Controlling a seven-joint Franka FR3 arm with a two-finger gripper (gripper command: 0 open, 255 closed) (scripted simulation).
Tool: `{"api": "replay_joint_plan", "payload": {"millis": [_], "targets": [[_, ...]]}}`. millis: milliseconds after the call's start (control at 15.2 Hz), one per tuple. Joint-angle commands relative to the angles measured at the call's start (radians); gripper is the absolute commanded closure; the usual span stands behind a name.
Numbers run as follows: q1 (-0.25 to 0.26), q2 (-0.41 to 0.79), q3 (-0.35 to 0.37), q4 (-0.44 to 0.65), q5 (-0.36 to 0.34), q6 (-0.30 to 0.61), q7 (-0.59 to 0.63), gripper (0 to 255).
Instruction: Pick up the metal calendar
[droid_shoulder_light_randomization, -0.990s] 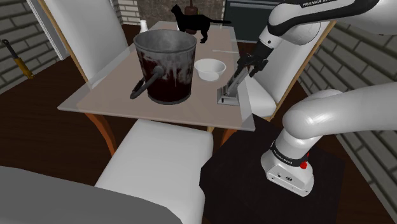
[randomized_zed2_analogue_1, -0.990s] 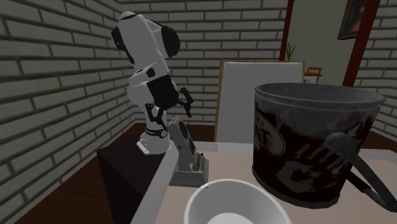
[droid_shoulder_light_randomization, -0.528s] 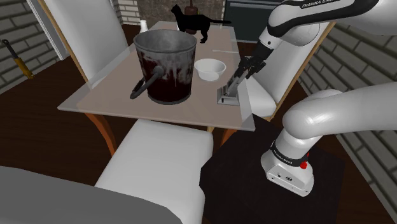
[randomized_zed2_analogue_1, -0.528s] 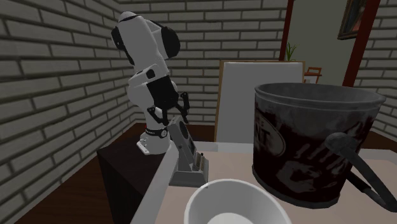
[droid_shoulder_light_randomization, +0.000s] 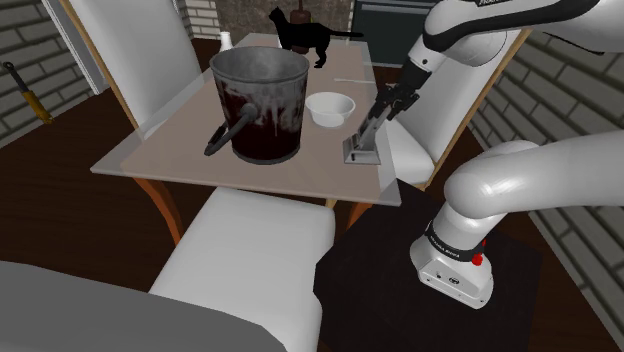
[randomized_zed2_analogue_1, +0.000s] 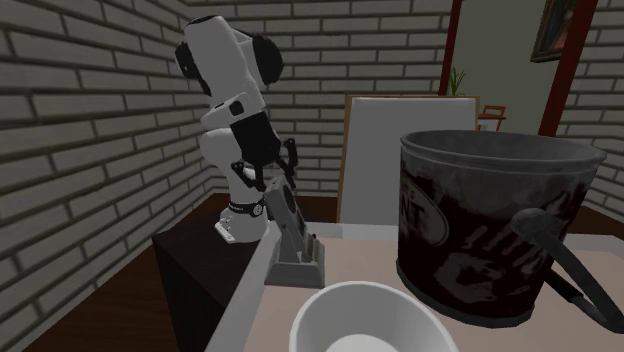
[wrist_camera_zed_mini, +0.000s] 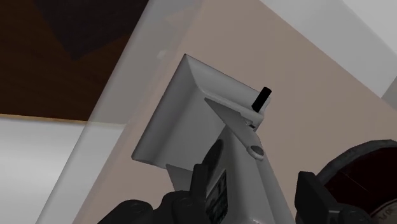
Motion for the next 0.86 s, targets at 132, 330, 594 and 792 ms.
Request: {"api": "replay_joint_plan", "payload": {"millis": [132,330,594,792], "targets": [[-0.002,-0.014,0.008,0.047,-0.003,-0.059,0.016,255],[-0.002,-0.022,0.015,0.083,-0.003,-0.1,0.028,255],[0.0,-0.027,0.023,0.132,-0.003,-0.153,0.044,255],[0.001,-0.028,0.026,0.147,-0.002,-0.168,0.048,255]]}}
